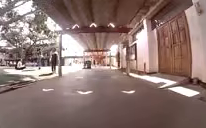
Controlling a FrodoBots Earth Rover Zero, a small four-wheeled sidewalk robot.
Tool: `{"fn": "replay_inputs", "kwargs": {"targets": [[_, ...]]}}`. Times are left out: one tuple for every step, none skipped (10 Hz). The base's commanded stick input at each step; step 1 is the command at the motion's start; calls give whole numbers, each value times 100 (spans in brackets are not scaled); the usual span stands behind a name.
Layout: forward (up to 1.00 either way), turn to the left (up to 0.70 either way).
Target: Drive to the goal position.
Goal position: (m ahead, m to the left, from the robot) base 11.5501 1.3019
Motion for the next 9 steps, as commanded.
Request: {"fn": "replay_inputs", "kwargs": {"targets": [[50,0],[50,0],[50,0],[50,0],[50,0],[50,0],[50,0],[50,0],[50,0]]}}
